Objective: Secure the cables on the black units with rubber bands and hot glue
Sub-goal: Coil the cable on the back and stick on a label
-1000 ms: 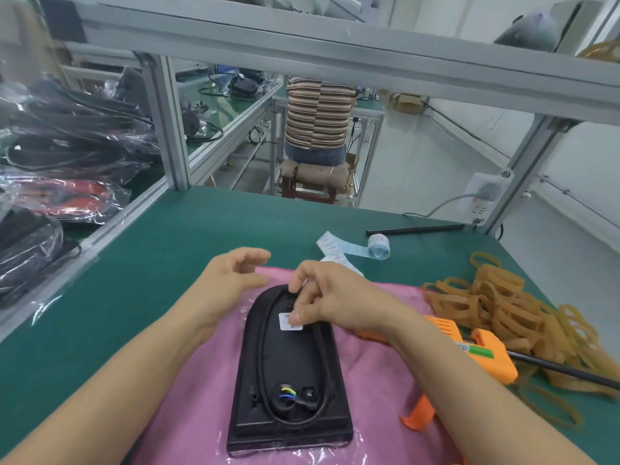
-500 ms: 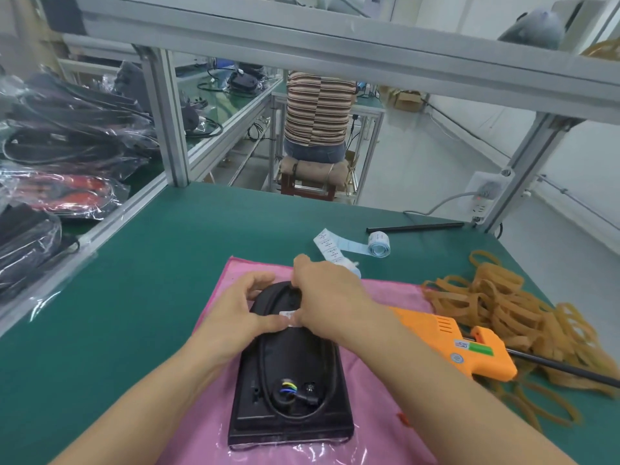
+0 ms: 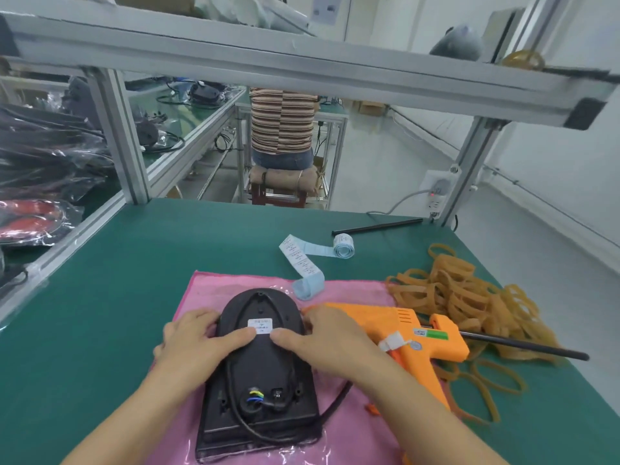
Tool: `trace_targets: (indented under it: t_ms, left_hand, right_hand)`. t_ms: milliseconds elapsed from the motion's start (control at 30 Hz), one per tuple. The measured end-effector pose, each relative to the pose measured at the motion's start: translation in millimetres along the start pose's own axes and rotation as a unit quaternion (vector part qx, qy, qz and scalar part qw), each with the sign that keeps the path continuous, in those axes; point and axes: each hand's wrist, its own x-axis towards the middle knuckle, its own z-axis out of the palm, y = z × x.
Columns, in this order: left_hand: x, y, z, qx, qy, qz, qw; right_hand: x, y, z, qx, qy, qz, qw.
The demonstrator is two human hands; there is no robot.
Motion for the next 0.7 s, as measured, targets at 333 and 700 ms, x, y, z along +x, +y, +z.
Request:
trace_targets:
  t_ms: [333,700]
  left_hand:
    - [5.7,24.8,-0.5,-0.405,-0.116,-0.058,0.905]
    - [6.4,20.5,-4.4,-0.411,-0.177,-0.063,0.892]
  right_hand:
    - [1.2,61.4,-66.5,-0.188,0.249,0.14,0.94]
    - [21.9,115.3,-84.0,-0.186,0.248,0.264,0.913]
